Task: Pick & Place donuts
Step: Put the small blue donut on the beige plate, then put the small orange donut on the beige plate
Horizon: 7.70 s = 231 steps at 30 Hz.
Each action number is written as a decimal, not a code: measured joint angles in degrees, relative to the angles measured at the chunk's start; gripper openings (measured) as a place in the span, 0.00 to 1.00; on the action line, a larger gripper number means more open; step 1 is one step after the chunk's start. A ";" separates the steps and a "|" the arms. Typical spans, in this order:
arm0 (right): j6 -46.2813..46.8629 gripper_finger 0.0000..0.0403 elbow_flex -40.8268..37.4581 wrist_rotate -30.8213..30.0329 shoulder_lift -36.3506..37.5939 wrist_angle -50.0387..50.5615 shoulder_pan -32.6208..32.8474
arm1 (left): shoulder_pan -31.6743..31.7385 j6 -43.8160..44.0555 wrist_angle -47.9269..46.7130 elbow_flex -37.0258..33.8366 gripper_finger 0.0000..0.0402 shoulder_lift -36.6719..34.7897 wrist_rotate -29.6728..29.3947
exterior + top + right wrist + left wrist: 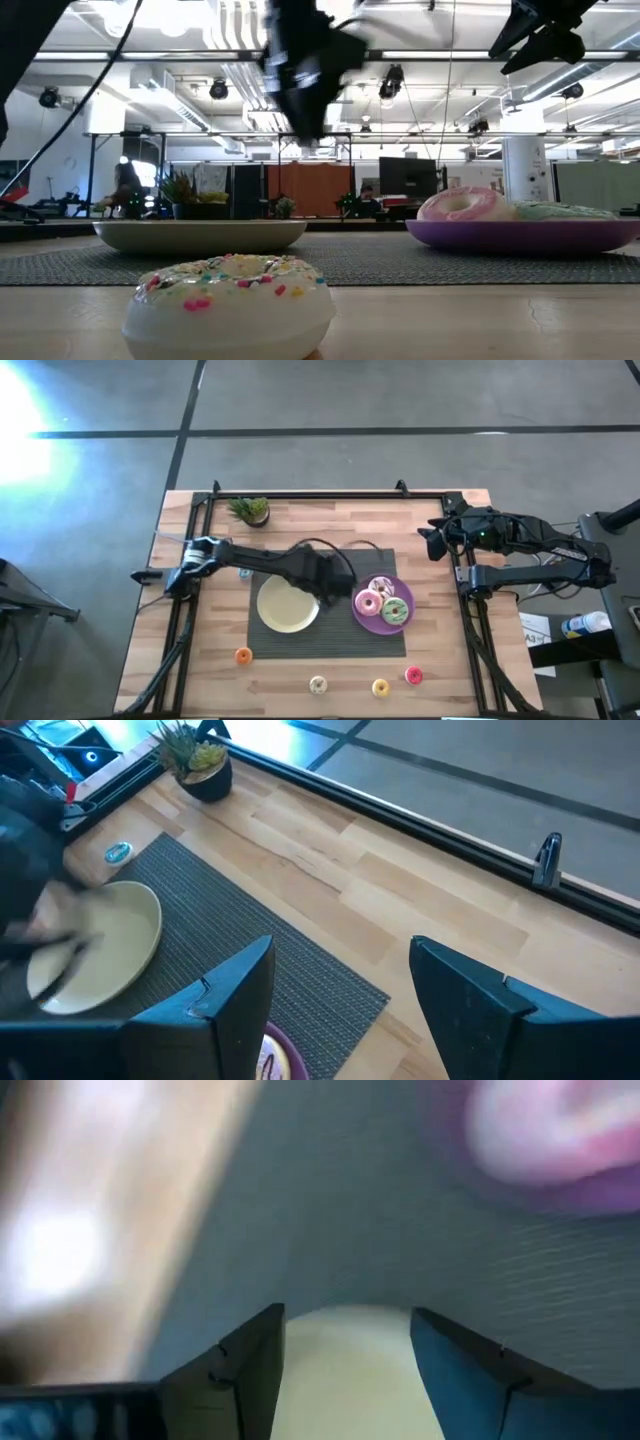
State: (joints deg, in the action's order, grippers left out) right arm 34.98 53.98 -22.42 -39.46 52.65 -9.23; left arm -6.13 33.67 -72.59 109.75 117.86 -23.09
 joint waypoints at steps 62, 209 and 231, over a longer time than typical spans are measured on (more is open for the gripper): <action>1.46 0.56 -0.20 0.38 -8.29 -3.57 -0.02 | 8.25 24.59 38.07 -58.38 0.00 -42.80 8.14; -63.41 0.03 30.65 32.51 -58.98 -27.27 13.49 | 8.65 24.00 86.73 -70.91 0.31 -49.45 36.95; -4.86 0.04 26.55 42.32 -76.30 -38.03 3.58 | -10.98 13.41 43.05 -57.69 0.41 -58.02 -14.76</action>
State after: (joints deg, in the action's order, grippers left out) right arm 30.12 80.53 19.90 -115.76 14.62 -5.65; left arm -17.11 47.08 -29.54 52.05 59.83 -37.84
